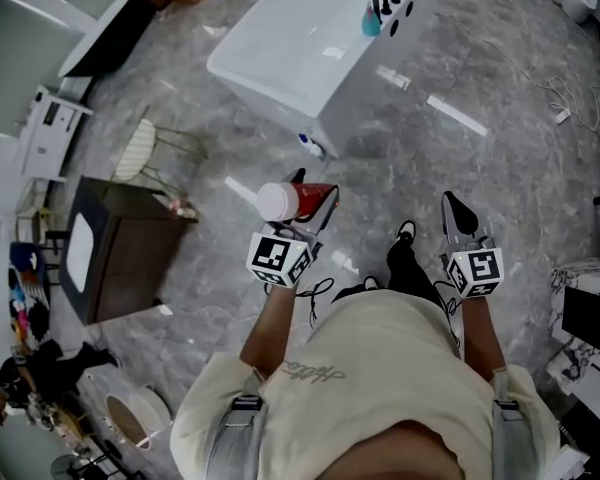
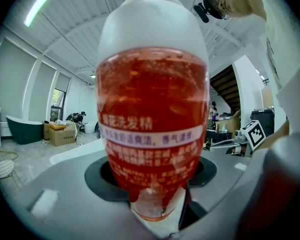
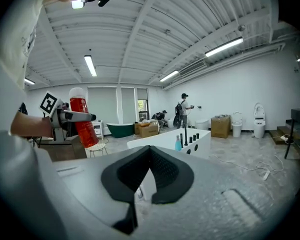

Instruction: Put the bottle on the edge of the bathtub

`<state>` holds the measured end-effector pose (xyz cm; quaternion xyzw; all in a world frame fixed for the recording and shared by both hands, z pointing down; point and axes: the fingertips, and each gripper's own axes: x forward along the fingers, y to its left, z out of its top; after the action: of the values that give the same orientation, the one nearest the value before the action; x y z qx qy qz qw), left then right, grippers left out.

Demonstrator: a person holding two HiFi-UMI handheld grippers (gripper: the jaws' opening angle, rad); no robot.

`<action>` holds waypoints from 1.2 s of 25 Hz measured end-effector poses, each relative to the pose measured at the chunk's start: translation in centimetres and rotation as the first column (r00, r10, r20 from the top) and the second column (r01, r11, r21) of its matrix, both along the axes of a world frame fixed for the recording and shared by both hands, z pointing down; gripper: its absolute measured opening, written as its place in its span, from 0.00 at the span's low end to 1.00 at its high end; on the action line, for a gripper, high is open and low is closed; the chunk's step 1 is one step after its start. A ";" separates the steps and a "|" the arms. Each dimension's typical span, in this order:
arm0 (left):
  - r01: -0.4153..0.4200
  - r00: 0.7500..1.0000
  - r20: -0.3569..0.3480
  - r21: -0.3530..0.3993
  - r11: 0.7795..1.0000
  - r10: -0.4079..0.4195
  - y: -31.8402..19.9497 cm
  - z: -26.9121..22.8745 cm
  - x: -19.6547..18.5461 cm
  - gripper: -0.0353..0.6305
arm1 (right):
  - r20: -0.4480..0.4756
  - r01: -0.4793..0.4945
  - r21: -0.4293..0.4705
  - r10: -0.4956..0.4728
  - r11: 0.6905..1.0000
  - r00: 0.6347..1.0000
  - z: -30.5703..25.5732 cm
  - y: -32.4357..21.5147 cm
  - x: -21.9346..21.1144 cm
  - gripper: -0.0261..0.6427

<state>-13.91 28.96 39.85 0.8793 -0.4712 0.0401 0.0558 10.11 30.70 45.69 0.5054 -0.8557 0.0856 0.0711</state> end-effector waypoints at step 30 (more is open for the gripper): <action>0.117 0.991 -0.061 -0.087 0.989 -0.123 -21.7 -0.1 2.0 0.51 | -0.016 0.117 -0.047 -0.118 0.992 0.993 2.1 -23.1 4.2 0.04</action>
<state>-11.86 7.29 39.71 0.8471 -0.5191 0.0270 0.1101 14.29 7.57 47.81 0.4532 -0.8810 0.0963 0.0957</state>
